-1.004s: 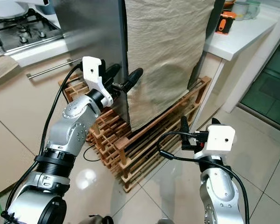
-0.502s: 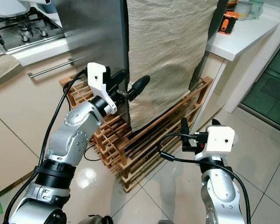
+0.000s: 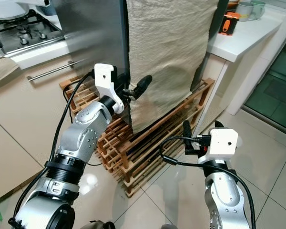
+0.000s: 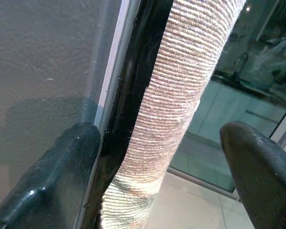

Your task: Restocking fridge

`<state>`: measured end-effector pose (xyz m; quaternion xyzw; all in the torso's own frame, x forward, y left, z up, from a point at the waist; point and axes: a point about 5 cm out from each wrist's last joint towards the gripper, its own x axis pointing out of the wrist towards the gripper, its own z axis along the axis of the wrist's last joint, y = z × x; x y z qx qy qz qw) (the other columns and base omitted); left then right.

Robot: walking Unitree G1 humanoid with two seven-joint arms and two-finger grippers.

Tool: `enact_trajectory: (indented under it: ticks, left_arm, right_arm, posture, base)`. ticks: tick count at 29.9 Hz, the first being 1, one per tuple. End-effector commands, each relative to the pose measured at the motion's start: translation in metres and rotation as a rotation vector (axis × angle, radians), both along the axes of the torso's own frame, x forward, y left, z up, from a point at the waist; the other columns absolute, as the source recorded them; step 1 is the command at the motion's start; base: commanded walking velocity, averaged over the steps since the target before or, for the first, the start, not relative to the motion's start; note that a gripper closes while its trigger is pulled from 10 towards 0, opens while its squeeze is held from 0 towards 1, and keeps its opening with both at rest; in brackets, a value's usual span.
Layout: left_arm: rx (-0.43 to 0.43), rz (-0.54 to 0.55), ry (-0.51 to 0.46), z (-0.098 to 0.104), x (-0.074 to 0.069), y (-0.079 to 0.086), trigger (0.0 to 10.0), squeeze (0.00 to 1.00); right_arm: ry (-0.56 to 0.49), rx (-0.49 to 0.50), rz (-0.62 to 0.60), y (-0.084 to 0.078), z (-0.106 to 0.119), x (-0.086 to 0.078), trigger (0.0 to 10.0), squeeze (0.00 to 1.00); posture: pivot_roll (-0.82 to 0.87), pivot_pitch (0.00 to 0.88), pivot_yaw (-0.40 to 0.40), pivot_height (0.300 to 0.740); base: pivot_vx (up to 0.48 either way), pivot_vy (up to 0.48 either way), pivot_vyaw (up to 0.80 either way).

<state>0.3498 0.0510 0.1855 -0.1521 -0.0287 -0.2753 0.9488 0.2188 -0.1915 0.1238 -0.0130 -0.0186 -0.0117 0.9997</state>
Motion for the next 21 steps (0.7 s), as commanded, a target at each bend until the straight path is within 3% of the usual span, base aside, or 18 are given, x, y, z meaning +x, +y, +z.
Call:
enact_trajectory:
  ticks: [1,5,9,12,13,14,17,19,21]
  left_arm:
    - [-0.016,0.017,-0.042,0.010,0.004,0.003,10.0,0.00]
    - [0.004,-0.236,-0.141,0.024,-0.001,-0.024,10.0,0.00]
    - [0.023,-0.348,-0.164,0.027,-0.005,-0.040,10.0,0.00]
    - [0.021,-0.452,-0.178,0.030,-0.010,-0.073,10.0,0.00]
    - [0.009,-0.512,-0.195,0.035,-0.018,-0.097,10.0,0.00]
    - [0.001,-0.546,-0.198,0.037,-0.023,-0.109,10.0,0.00]
    - [-0.028,-0.624,-0.196,0.039,-0.035,-0.131,10.0,0.00]
    - [-0.065,-0.734,-0.194,0.042,-0.052,-0.152,10.0,0.00]
    - [-0.078,-0.789,-0.201,0.043,-0.060,-0.159,10.0,0.00]
  right_arm:
    - [0.005,-0.006,-0.005,0.000,-0.001,0.000,10.0,0.01]
    - [0.048,-0.013,0.063,0.003,-0.008,-0.001,10.0,0.01]
    - [0.111,-0.034,0.112,0.003,-0.020,-0.008,10.0,0.01]
    - [0.302,-0.108,0.189,0.000,-0.055,-0.024,10.0,0.01]
    - [0.381,-0.127,0.136,-0.011,-0.070,-0.031,10.0,0.01]
    - [0.399,-0.116,0.104,-0.016,-0.074,-0.033,10.0,0.01]
    - [0.387,-0.114,0.071,-0.020,-0.074,-0.033,10.0,0.00]
    - [0.365,-0.126,0.079,-0.018,-0.072,-0.031,10.0,0.01]
    - [0.367,-0.127,0.084,-0.017,-0.072,-0.031,10.0,0.00]
  posture:
    - [-0.26,0.015,0.056,0.736]
    - [-0.26,0.011,0.054,0.736]
    - [-0.26,0.012,0.057,0.736]
    - [-0.27,0.010,0.058,0.736]
    - [-0.28,0.011,0.060,0.736]
    - [-0.28,0.011,0.060,0.736]
    - [-0.31,0.011,0.072,0.736]
    - [-0.33,0.010,0.075,0.736]
    - [-0.33,0.010,0.075,0.736]
  base:
    - [0.000,0.000,0.00]
    - [0.000,0.000,0.00]
    - [0.000,0.000,0.00]
    - [0.000,0.000,0.00]
    - [0.000,0.000,0.00]
    - [0.000,0.000,0.00]
    - [0.000,0.000,0.00]
    - [0.000,0.000,0.00]
    - [0.000,0.000,0.00]
